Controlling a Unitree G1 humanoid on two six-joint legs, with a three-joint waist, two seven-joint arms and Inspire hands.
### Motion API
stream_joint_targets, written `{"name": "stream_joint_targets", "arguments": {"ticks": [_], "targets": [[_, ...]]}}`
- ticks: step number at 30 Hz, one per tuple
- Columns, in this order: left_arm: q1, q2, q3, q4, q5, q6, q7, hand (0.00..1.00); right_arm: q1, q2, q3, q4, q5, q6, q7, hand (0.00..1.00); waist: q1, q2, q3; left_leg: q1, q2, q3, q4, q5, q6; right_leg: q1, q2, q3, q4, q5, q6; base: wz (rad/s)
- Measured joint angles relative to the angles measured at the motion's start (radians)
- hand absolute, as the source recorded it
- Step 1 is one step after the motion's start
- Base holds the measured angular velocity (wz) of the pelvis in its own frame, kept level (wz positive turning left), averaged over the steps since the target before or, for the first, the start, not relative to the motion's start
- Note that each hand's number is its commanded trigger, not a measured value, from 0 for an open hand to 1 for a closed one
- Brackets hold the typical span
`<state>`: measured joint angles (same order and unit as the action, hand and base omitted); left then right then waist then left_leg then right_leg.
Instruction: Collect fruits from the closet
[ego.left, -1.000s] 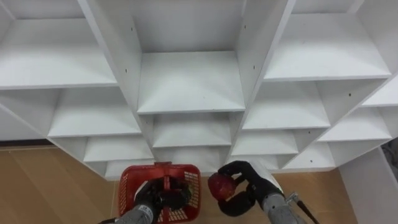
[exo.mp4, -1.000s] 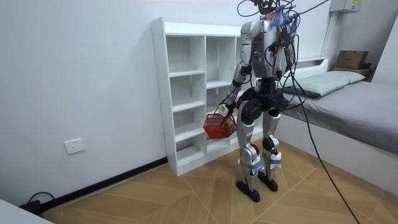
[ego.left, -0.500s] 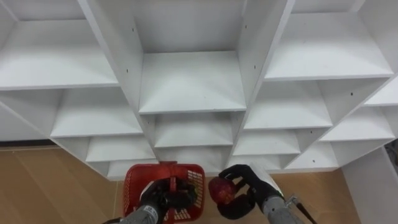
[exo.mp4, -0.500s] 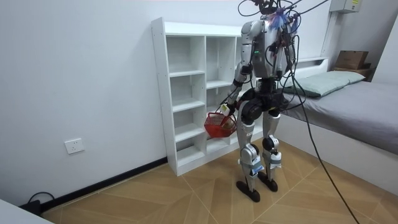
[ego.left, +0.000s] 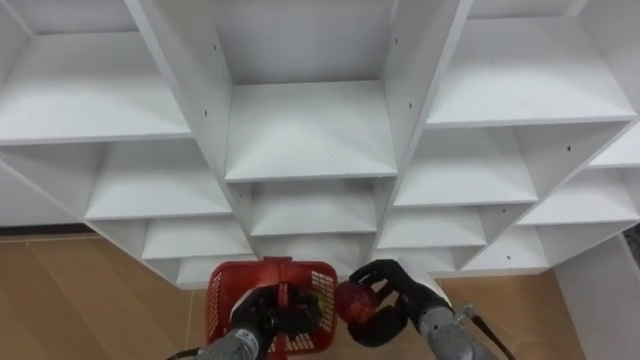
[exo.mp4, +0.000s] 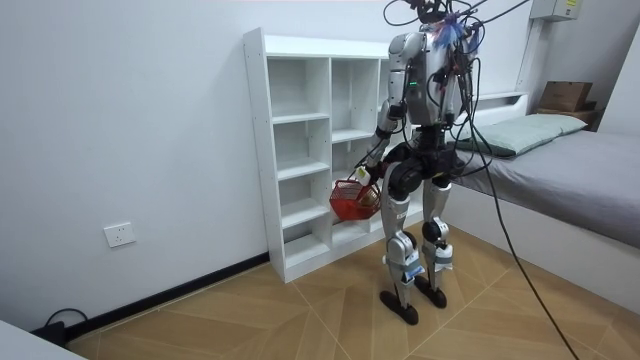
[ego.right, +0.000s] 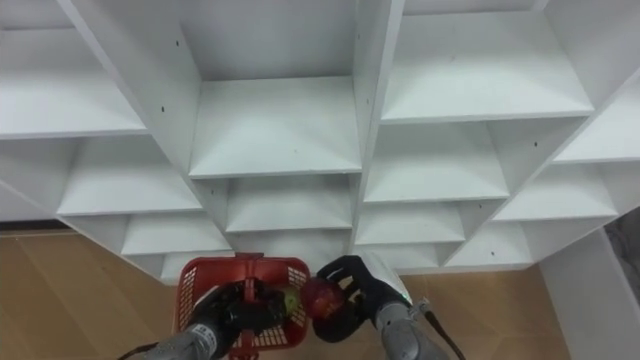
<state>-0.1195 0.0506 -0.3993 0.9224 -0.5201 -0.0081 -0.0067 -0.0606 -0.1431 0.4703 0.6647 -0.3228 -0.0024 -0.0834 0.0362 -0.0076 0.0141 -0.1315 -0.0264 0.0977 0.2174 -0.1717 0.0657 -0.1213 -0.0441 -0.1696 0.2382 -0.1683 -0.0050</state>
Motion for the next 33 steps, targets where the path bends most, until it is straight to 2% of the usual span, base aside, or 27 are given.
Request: {"name": "stream_joint_targets", "arguments": {"ticks": [6, 8, 10, 12, 15, 21, 33], "targets": [[-0.004, 0.000, 0.000, 0.000, 0.000, 0.000, -0.004, 1.00, -0.001, 0.003, 0.013, 0.001, 0.000, 0.000, 0.000, 1.00, 0.002, -0.004, 0.0036, -0.001, 0.000, -0.001, -0.003, 0.000, 0.000, -0.001, 0.000, 0.001, -0.002, 0.000, 0.000, 0.00], [-0.004, 0.000, 0.000, 0.000, 0.000, 0.000, -0.005, 1.00, -0.005, 0.016, 0.019, 0.010, 0.001, 0.000, 0.000, 1.00, 0.004, -0.004, 0.0048, -0.001, 0.000, -0.001, -0.003, 0.000, 0.000, -0.001, 0.001, 0.001, -0.002, 0.000, 0.000, 0.00], [-0.009, 0.000, 0.000, 0.000, 0.000, -0.001, -0.006, 1.00, -0.022, 0.023, 0.019, 0.041, 0.000, 0.001, 0.006, 1.00, 0.006, -0.002, 0.0122, -0.002, 0.000, -0.001, -0.004, 0.000, 0.000, -0.002, 0.001, 0.000, -0.002, 0.000, 0.000, 0.00], [-0.015, 0.000, 0.000, 0.000, 0.000, -0.002, -0.006, 1.00, -0.028, 0.025, 0.019, 0.041, 0.000, 0.001, 0.015, 1.00, 0.012, 0.001, 0.0151, -0.008, 0.000, -0.001, -0.004, 0.000, 0.000, -0.009, 0.001, 0.000, -0.001, 0.000, 0.000, 0.00], [-0.022, -0.002, 0.000, 0.000, 0.000, -0.007, -0.006, 1.00, -0.040, 0.032, 0.020, 0.035, 0.004, 0.001, 0.024, 1.00, 0.026, 0.001, 0.0149, -0.022, 0.000, -0.004, 0.001, 0.000, 0.000, -0.020, 0.001, -0.001, -0.001, 0.000, 0.000, 0.03], [-0.034, -0.005, -0.006, 0.006, -0.020, -0.025, -0.006, 1.00, -0.083, 0.033, 0.027, 0.033, 0.012, 0.001, 0.031, 1.00, 0.027, 0.000, 0.0145, -0.032, -0.001, -0.006, 0.003, 0.000, 0.000, -0.028, -0.001, -0.002, -0.001, 0.000, 0.000, 0.01], [-0.035, 0.001, -0.026, 0.022, -0.020, -0.031, -0.006, 1.00, -0.087, 0.026, 0.056, 0.033, 0.013, 0.007, 0.033, 1.00, 0.028, -0.001, 0.0139, -0.032, -0.001, -0.006, 0.007, 0.001, 0.000, -0.027, -0.007, -0.004, -0.001, 0.000, 0.000, 0.00]]}}
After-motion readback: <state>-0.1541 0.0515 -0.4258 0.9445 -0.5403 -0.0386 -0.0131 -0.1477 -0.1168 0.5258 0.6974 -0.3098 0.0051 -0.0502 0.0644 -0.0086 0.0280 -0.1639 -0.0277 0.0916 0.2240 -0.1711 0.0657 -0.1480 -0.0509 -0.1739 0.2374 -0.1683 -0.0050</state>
